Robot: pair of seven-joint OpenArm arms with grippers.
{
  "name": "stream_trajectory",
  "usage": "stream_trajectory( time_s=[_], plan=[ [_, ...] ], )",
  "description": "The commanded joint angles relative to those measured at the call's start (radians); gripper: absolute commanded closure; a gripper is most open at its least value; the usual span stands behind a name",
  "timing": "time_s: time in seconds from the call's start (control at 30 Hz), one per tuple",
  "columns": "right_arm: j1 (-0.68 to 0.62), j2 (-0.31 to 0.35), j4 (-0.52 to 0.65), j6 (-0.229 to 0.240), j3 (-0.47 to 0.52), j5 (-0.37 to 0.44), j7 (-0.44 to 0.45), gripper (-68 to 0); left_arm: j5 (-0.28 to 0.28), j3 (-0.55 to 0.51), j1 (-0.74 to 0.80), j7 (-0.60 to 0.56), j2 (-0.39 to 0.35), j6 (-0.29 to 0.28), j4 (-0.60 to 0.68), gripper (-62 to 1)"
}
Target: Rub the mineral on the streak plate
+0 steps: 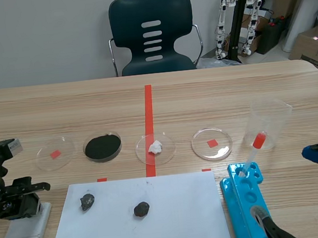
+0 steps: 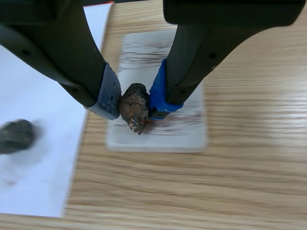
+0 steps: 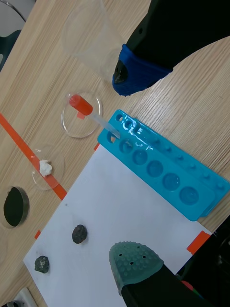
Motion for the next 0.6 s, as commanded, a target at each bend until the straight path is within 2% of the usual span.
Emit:
stream_trajectory(
  time_s=[0.0, 0.07, 0.13, 0.2, 0.43, 0.5, 0.57],
  plan=[
    [0.011, 0.0, 0.005, 0.001, 0.006, 0.011, 0.011, -64.7, -0.035, 0.0, 0.002, 0.004, 0.008, -0.015, 0.0, -7.0],
    [0.011, 0.0, 0.005, 0.001, 0.006, 0.011, 0.011, -64.7, -0.053, 0.0, 0.002, 0.001, 0.011, -0.018, 0.0, -7.0],
    [0.011, 0.0, 0.005, 0.001, 0.006, 0.011, 0.011, -64.7, -0.046, 0.0, 0.002, 0.0, 0.011, -0.017, 0.0, -7.0],
    [0.011, 0.0, 0.005, 0.001, 0.006, 0.011, 0.011, -64.7, -0.001, 0.0, 0.002, 0.001, 0.011, -0.012, 0.0, -7.0],
    [0.011, 0.0, 0.005, 0.001, 0.006, 0.011, 0.011, -64.7, 0.206, 0.0, 0.002, 0.017, 0.01, 0.101, 0.0, -7.0],
    [0.011, 0.0, 0.005, 0.001, 0.006, 0.011, 0.011, -64.7, 0.242, 0.0, 0.002, 0.019, 0.01, 0.12, 0.0, -7.0],
    [0.011, 0.0, 0.005, 0.001, 0.006, 0.011, 0.011, -64.7, 0.251, 0.0, 0.002, 0.02, 0.008, 0.123, 0.0, -7.0]
  ],
)
